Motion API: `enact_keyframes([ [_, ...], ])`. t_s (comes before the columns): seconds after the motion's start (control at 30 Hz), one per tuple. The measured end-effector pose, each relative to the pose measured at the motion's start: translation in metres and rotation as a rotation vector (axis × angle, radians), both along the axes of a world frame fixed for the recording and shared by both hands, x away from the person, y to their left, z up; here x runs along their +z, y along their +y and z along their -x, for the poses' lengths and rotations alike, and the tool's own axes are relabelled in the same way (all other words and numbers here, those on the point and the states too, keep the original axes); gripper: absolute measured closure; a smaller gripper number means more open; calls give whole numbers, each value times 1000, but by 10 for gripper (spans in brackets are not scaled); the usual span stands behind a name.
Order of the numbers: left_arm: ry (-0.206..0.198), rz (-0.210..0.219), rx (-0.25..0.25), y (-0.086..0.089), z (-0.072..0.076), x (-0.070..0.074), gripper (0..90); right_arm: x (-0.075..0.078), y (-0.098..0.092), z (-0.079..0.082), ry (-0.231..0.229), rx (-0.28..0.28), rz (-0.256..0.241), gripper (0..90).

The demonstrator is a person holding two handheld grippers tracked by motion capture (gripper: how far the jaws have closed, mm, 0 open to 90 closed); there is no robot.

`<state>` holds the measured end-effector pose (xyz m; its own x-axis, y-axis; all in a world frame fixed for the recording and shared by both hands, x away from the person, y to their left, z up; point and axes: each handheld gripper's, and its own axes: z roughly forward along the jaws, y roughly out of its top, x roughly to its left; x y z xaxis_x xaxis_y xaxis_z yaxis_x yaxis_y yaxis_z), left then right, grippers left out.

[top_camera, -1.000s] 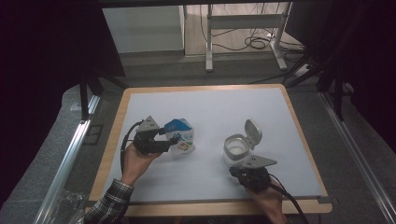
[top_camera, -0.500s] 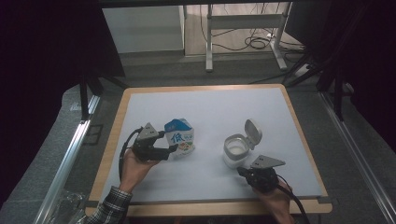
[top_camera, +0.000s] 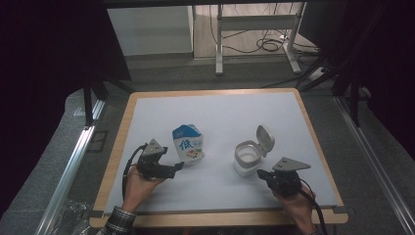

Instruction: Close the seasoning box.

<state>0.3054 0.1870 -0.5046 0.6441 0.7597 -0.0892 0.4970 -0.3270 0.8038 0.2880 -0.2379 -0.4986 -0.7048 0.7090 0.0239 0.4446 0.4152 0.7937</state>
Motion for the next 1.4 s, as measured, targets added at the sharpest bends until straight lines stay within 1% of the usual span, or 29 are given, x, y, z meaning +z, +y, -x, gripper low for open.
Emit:
enact_keyframes([
  [0.1,11,-21,7,-1,5,-7,102,3,-4,-4,4,-13,-6,893],
  [0.17,15,-20,8,0,6,-9,94,4,-5,-5,5,-14,-14,893],
  [0.2,30,-20,15,0,8,-13,84,6,-7,-7,4,-18,-17,893],
  [0.3,39,-21,23,1,10,-17,69,7,-8,-9,3,-23,-15,893],
  [0.4,63,-23,33,2,13,-24,52,11,-11,-12,2,-35,-15,893],
  [0.47,66,-23,35,2,14,-26,47,11,-11,-13,0,-37,-13,893],
  [0.53,81,-32,44,2,17,-31,35,13,-14,-16,7,-44,-18,893],
  [0.7,89,-40,57,2,20,-37,27,16,-18,-21,8,-52,-28,893],
  [0.73,96,-46,62,2,22,-39,26,18,-20,-23,14,-56,-38,893],
  [0.9,100,-65,68,0,24,-43,22,23,-23,-28,13,-62,-47,893],
  [0.93,105,-78,70,0,25,-45,21,25,-25,-30,15,-65,-52,893],
  [1.03,109,-77,74,0,25,-47,21,27,-26,-32,12,-69,-51,893],
  [1.1,111,-79,79,0,25,-47,22,31,-28,-35,8,-74,-59,893],
  [1.17,114,-88,84,-1,24,-47,24,32,-28,-35,7,-72,-59,893],
  [1.2,118,-96,86,-2,24,-47,24,34,-29,-37,4,-73,-62,893],
  [1.23,114,-128,84,-5,24,-48,17,37,-30,-39,1,-74,-61,893],
  [1.27,114,-128,84,-5,24,-48,14,37,-30,-39,1,-74,-61,893],
  [1.3,112,-142,78,-5,24,-48,14,39,-30,-40,2,-75,-65,893],
  [1.33,113,-134,82,-5,24,-48,13,40,-30,-41,-1,-78,-63,893],
  [1.4,114,-135,82,-5,24,-48,13,43,-32,-44,2,-77,-70,893],
])
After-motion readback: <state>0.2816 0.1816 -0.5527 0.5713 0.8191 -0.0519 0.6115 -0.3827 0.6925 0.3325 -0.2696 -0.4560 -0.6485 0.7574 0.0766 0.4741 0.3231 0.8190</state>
